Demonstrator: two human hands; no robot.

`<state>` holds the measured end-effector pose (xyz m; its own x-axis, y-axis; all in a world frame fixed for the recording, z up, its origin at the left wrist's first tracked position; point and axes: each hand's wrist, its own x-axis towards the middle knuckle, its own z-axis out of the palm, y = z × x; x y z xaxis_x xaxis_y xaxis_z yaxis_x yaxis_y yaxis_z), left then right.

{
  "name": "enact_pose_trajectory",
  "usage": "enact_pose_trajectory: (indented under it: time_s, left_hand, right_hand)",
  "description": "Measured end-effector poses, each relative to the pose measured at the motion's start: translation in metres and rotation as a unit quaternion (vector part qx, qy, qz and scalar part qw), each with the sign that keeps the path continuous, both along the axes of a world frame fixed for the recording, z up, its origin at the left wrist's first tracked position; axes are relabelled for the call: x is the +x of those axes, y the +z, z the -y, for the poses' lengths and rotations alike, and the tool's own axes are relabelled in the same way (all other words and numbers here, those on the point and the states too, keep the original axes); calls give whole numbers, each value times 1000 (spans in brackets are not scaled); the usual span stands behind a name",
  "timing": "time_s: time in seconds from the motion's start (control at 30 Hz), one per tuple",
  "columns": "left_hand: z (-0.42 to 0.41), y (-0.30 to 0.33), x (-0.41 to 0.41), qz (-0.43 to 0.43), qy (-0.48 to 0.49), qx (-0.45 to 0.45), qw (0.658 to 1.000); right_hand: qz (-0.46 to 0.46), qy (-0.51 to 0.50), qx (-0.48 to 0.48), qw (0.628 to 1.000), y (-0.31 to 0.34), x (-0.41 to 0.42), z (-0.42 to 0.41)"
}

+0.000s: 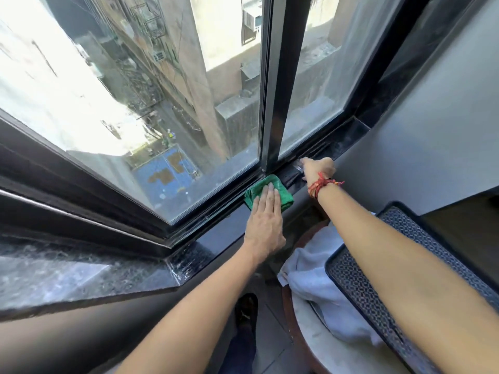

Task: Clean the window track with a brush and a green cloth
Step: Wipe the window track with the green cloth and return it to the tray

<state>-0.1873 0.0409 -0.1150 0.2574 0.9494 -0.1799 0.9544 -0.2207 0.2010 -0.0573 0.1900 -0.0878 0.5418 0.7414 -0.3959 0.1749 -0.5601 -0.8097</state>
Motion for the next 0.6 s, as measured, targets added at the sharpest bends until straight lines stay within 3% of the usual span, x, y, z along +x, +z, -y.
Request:
enact_pose_trajectory:
  time_s: [0.27,0.4,0.5,0.6]
  left_hand:
    - [1,3,2,15,10,15,1000]
    - [3,15,-4,122,35,27,992]
    - [16,33,-15,182,63,86,978]
    - [41,48,-32,162,94,131,974]
  right_hand:
    - [-133,-46,-31,990,-2,9,-11]
    - [-239,-36,17,970,16,23,7]
    - [-326,28,61,943,35,17,33]
    - [-336,141,58,930,46,-10,68]
